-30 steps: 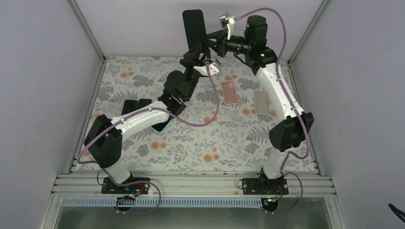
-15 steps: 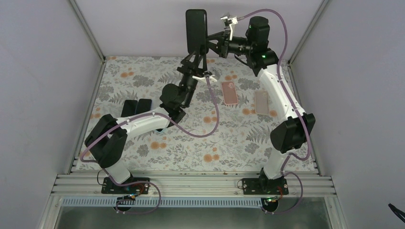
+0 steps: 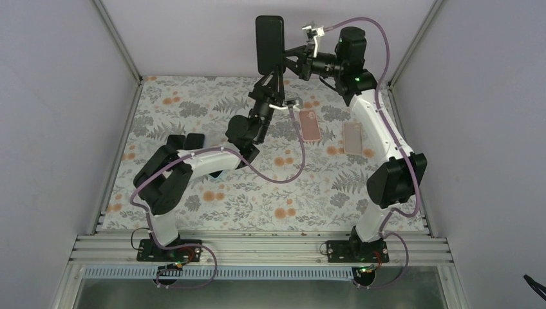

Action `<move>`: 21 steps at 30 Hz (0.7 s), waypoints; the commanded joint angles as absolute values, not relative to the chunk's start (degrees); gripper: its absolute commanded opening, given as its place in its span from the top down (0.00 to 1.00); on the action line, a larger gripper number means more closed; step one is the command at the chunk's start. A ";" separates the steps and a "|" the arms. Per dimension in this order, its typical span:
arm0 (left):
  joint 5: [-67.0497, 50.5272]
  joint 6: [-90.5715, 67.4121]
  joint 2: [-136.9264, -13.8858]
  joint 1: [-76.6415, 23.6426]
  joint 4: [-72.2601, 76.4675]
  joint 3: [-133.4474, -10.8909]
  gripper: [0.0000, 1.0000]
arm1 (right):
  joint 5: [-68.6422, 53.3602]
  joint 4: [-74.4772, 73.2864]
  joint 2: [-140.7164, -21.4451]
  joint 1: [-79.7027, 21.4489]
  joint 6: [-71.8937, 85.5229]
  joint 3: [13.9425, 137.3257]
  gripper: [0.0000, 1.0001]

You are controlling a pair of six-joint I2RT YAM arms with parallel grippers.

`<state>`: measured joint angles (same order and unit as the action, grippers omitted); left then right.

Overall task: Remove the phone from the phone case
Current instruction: Remove the phone case from the phone.

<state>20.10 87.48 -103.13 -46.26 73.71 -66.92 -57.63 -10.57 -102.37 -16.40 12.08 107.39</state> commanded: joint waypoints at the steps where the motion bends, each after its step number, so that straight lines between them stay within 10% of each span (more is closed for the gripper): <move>1: 24.19 90.11 -102.62 -44.39 84.80 -73.57 0.71 | -61.11 -13.08 -99.19 -16.24 9.57 103.99 0.98; 21: 23.14 87.11 -93.44 -42.98 80.28 -70.11 0.98 | -53.60 -23.89 -96.51 -15.35 -3.08 104.52 0.97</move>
<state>18.50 89.14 -103.35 -46.28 73.76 -69.65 -52.75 -11.70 -97.67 -16.29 8.08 104.51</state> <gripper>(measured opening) 0.158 0.058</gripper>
